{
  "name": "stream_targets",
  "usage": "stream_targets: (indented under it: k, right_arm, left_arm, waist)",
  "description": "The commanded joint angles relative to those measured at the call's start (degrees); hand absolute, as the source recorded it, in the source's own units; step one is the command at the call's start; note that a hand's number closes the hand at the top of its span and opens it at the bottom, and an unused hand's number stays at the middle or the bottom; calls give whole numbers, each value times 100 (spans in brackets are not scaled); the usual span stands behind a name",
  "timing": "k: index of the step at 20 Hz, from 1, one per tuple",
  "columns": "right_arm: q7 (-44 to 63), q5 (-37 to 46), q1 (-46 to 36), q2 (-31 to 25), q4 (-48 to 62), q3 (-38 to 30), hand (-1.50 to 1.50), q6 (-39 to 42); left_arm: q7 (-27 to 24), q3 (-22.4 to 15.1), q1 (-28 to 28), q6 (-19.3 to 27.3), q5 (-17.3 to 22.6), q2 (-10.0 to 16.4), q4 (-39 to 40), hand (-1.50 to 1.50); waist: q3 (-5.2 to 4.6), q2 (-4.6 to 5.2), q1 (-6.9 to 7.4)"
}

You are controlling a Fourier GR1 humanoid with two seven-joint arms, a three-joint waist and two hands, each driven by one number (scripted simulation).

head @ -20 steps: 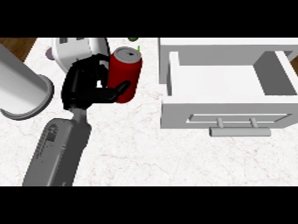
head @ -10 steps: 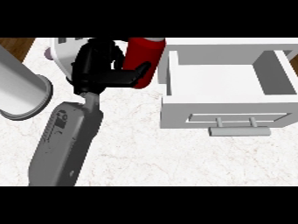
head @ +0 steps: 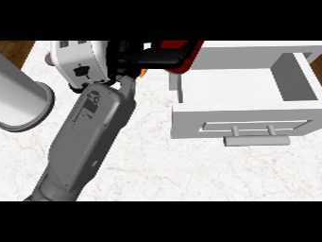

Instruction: Pick up the can, place it into the drawer and close the drawer

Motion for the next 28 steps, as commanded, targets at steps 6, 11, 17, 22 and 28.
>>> stream_targets:
  k: [6, 11, 17, 22, 28]
  right_arm:
    - [-158, 251, 361, 196, -319, 446, -150, -235]
    - [28, -43, -119, 1, 5, -4, -150, -24]
    - [168, 95, -249, -79, -21, 42, -150, -122]
    - [385, -210, -308, -252, -112, 2, -150, -131]
    - [-18, 439, -440, 192, -15, 492, -150, -175]
  left_arm:
    - [-330, -219, -1362, 451, 541, -2, 1365, 150]
    - [-399, -374, -1773, 560, 996, -2, 1926, 150]
    - [-965, -533, -2197, 465, 1569, -2, 2738, 150]
    - [-935, -1006, -2674, 712, 2051, -2, 3182, 150]
    - [-1357, -1587, -2656, 1033, 2627, -2, 3469, 150]
  waist:
    - [2, 14, -95]
    - [2, 6, -51]
    - [3, 36, -143]
    - [4, 45, -217]
    - [11, 78, -292]
